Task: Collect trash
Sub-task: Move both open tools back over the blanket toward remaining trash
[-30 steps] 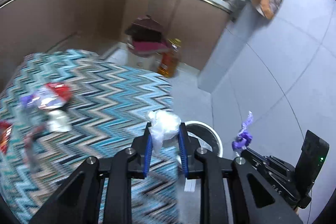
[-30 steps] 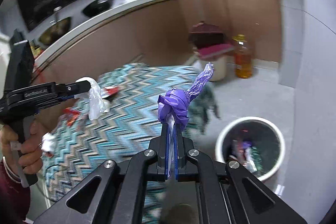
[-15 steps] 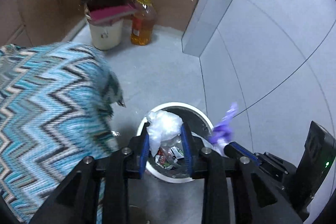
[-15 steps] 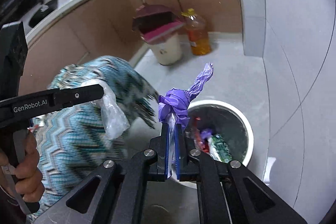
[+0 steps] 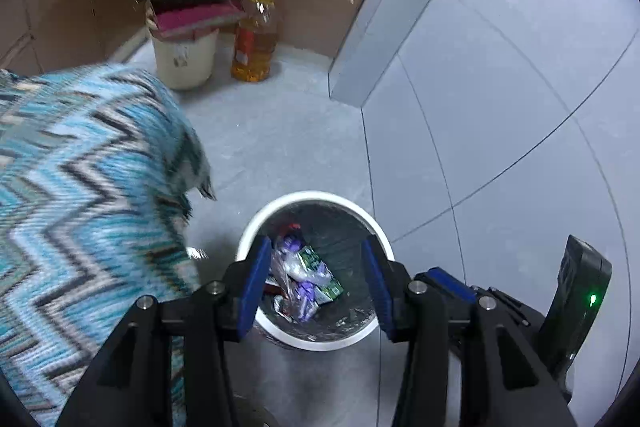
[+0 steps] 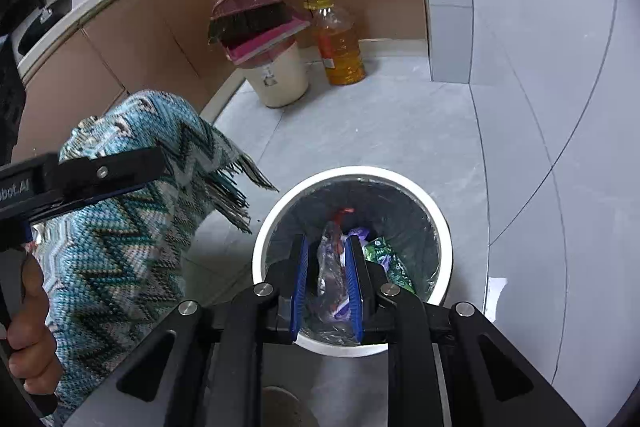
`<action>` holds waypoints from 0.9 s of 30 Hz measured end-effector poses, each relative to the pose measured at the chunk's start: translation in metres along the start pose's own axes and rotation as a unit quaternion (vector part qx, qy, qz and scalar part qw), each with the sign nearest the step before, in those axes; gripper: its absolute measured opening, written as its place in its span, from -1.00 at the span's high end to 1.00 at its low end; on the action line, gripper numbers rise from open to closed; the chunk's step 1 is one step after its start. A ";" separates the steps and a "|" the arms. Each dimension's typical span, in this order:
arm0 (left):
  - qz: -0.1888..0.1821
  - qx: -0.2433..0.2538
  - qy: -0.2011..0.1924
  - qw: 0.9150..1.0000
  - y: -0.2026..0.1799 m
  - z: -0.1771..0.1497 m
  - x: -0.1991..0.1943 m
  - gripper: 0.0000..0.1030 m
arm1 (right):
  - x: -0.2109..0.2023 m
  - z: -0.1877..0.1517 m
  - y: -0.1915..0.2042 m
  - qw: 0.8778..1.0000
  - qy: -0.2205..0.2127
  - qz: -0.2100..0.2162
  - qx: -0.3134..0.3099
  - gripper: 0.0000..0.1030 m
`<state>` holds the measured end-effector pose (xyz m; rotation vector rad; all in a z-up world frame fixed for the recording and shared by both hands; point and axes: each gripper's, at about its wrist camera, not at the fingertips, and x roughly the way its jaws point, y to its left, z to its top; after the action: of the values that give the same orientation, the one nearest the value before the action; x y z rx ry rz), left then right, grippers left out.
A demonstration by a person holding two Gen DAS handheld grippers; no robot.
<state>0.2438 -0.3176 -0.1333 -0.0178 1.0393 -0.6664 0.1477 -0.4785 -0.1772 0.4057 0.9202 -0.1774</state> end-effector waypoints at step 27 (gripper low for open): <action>0.156 -0.092 -0.211 0.961 0.160 -0.126 -0.339 0.13 | -0.173 -0.025 0.226 0.968 -0.112 0.160 -0.156 0.44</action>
<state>0.1115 0.0232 0.0179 -0.1486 0.6671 -0.2575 0.0981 -0.2662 0.0082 0.2294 0.6351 0.2125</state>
